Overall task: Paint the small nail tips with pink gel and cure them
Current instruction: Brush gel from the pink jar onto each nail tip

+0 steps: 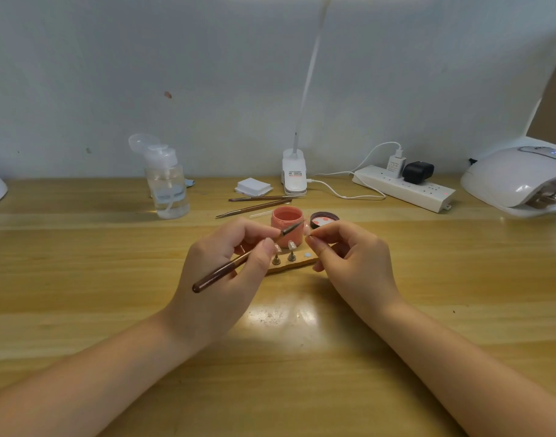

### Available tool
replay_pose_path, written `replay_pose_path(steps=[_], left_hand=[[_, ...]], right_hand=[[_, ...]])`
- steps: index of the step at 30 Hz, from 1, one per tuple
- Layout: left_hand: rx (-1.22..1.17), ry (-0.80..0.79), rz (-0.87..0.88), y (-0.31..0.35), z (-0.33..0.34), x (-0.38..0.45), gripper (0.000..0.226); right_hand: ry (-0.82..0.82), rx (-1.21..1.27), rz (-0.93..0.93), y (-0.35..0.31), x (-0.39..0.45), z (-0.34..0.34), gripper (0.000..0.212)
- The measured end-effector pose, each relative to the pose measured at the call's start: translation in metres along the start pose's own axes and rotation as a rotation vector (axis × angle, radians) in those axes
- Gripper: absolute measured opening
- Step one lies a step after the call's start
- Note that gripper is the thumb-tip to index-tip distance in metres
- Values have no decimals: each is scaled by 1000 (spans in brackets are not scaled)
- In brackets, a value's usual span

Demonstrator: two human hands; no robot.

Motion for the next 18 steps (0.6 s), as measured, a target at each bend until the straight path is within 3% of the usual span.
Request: replay_pose_path(steps=[18], left_hand=[[-149,36,-97,-5,0,-3,16]], right_hand=[[-10,75,11,-2,-1,1,5]])
Point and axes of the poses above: each hand's wrist, its own x-axis towards the middle knuckle, its own z-axis out of the palm, y = z × x, the point moved 3 cm from there along x, towards the middle knuckle, and after that the axes turned 3 degrees about y, right-handed, at the moved point
